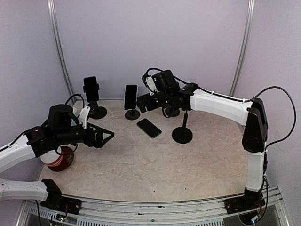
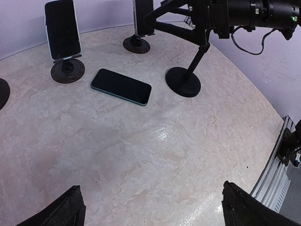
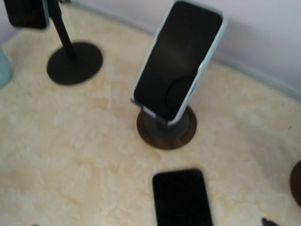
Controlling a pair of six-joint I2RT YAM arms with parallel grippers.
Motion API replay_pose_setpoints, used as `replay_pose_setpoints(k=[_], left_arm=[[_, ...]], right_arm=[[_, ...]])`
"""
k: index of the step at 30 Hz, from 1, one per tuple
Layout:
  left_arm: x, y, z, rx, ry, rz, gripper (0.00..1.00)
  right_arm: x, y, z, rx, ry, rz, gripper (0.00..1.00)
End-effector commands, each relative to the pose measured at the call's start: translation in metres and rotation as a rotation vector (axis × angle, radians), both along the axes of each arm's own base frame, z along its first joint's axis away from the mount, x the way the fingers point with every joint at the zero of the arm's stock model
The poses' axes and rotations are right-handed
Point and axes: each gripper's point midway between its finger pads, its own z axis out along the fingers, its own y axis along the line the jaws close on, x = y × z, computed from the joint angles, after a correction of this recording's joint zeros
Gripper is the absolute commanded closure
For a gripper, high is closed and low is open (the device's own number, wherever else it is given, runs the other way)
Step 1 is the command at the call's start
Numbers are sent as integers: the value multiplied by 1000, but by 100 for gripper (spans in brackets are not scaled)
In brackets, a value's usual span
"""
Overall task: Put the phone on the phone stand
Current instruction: Pick up the phone at the center of the board.
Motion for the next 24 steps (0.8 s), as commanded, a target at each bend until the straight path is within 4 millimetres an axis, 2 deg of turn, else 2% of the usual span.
replay_pose_setpoints(k=[1, 7, 9, 14, 24], left_arm=[[3, 4, -1, 6, -12, 14, 1], [3, 4, 0, 5, -14, 16, 1], [3, 5, 0, 5, -15, 17, 1], [3, 5, 0, 3, -16, 17, 1], [3, 5, 0, 5, -17, 20, 1]], right_arm=[[1, 15, -22, -14, 68, 10, 0], [9, 25, -59, -51, 136, 9, 0], [11, 26, -77, -62, 172, 8, 0], [20, 20, -111, -64, 240, -7, 0], [32, 2, -164, -75, 341, -21, 0]])
